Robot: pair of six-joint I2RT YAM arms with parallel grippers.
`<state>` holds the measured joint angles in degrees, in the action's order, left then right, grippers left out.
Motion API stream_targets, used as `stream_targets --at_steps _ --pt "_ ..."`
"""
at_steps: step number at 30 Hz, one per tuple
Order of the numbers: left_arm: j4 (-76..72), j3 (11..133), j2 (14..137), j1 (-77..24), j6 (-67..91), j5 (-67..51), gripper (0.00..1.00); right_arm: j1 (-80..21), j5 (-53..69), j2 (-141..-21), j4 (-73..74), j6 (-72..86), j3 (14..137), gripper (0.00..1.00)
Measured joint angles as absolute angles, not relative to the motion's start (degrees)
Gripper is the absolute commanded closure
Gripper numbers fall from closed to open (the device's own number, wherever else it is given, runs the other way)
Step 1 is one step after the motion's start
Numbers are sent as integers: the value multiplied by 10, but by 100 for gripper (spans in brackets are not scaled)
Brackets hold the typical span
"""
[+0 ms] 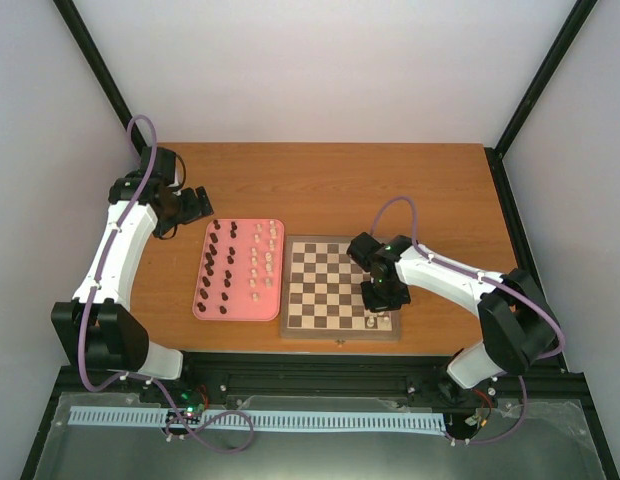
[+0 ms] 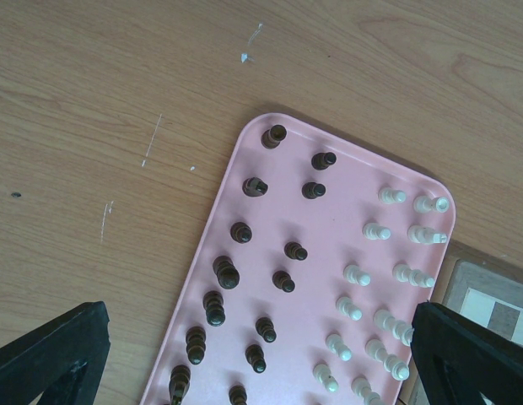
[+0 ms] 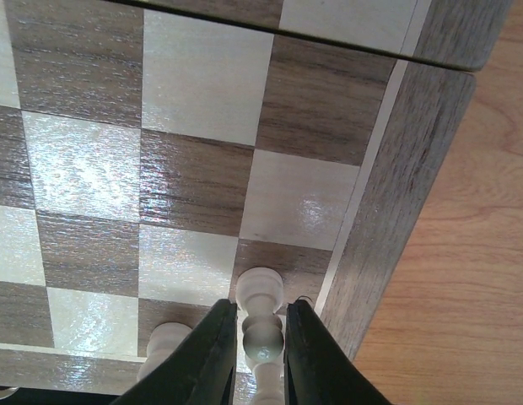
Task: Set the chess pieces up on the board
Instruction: Place the chess piece on the chessboard, then pick up the chess piece from the storage box.
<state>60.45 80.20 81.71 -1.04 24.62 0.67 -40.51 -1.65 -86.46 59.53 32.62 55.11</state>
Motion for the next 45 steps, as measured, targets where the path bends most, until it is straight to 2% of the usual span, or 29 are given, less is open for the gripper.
stream_targets --at_steps 8,14,18,23,30,40,45 --pt "604 802 823 -10 246 6 0 -405 -18 -865 596 326 551 76" --pt "604 802 824 -10 246 6 0 -405 -22 -865 598 324 552 58" --pt "604 802 824 -10 246 6 0 -405 -27 -865 605 319 567 53" --pt "604 802 824 -10 246 7 0 -405 -37 -875 611 305 634 55" --pt "604 803 824 -10 246 7 0 -414 -36 -956 608 276 769 57" --pt "605 805 824 -10 246 9 0 -524 4 -1125 605 239 986 58" --pt "605 812 824 -10 246 8 0 -564 27 -1182 611 214 1055 59"
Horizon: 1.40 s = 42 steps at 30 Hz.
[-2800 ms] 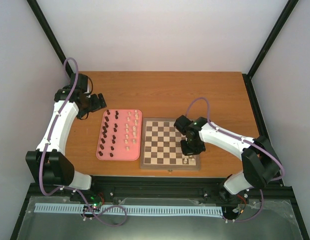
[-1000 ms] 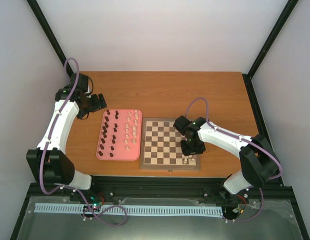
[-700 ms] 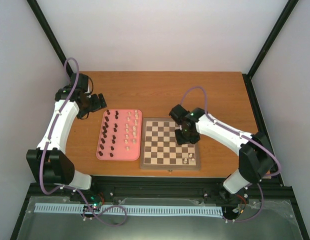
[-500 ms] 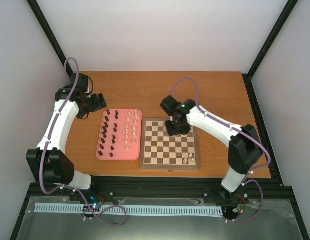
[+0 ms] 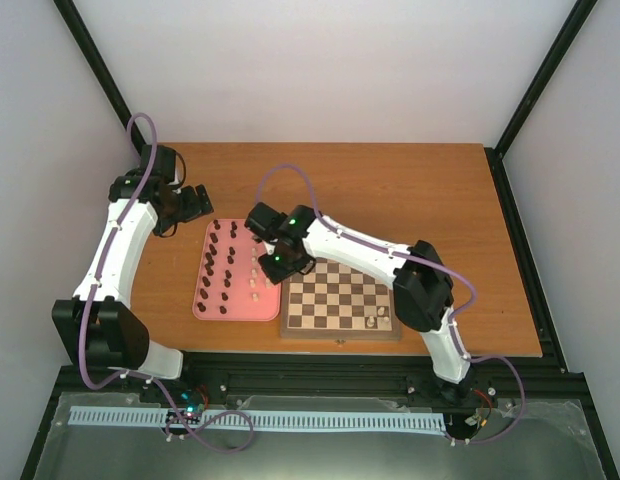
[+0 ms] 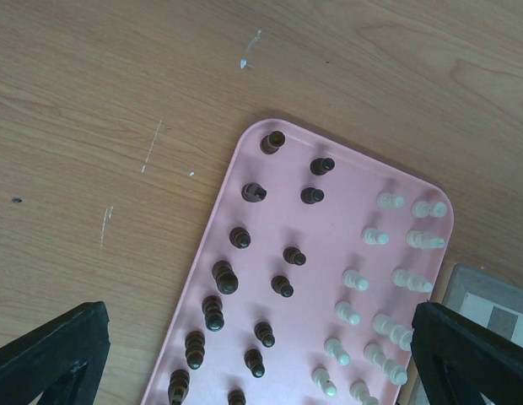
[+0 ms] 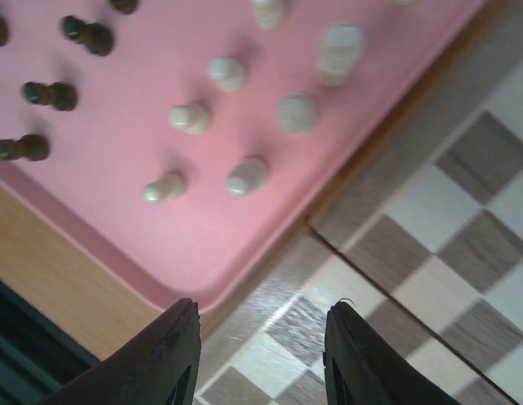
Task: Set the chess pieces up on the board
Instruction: Pick up the chess piece from the storage box.
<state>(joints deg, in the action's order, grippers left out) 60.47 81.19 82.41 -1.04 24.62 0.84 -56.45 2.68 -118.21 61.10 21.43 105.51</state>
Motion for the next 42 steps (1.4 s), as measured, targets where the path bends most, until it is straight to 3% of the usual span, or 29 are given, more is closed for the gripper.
stream_targets --at_steps 18,42 --pt "605 812 823 -10 246 3 0 -608 104 -1319 646 139 1198 61" --pt "605 812 823 -10 246 4 0 -609 125 -1389 656 118 1256 67"
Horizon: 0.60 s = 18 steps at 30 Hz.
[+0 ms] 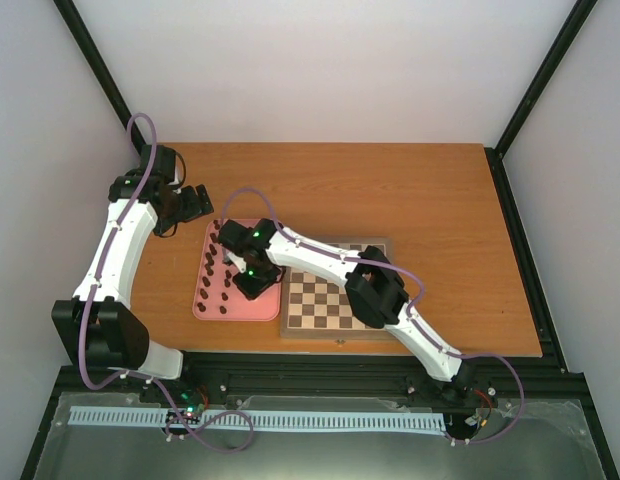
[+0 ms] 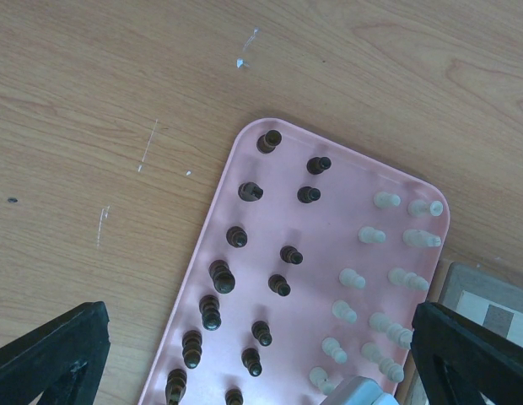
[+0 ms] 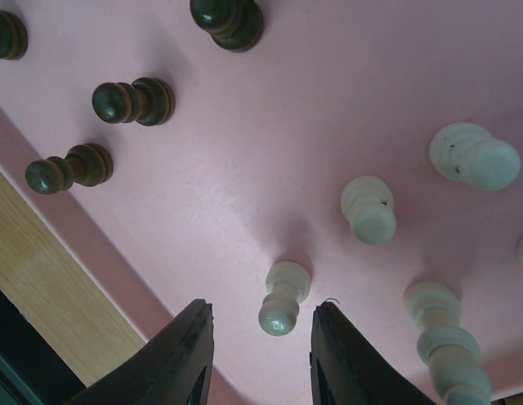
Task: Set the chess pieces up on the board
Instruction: Pick up the chess piece from the storage box.
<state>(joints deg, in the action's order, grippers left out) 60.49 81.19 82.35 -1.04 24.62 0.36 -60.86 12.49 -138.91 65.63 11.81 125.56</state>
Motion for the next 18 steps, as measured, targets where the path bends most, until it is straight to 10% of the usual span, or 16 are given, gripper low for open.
stream_targets --at_steps 18 --pt "605 812 823 -10 246 4 0 -609 124 -1411 665 117 1263 88"
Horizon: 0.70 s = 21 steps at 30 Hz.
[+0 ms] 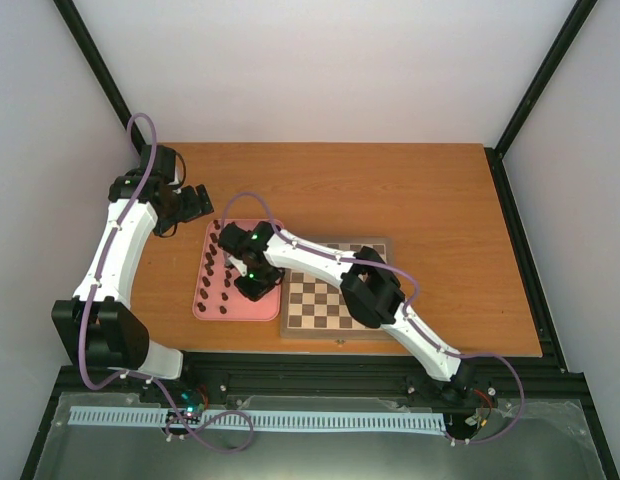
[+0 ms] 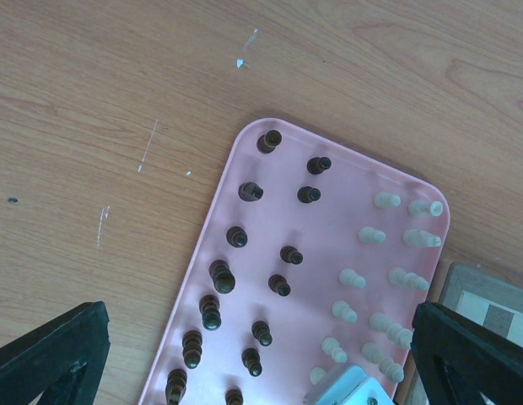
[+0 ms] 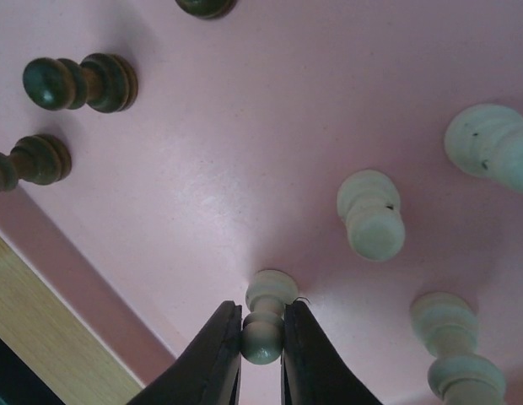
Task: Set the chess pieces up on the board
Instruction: Pick up the chess piece from the storage box, then place the chess piece on the chessboard.
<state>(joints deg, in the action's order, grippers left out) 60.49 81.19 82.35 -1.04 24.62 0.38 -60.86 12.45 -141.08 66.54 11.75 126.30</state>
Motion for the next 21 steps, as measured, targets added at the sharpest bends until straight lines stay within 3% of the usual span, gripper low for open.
stream_targets --at_steps 11,21 --pt "605 812 823 -10 246 4 0 -609 110 -1369 680 107 1230 92" --pt "605 812 823 -10 246 4 0 -601 66 -1091 674 152 969 93"
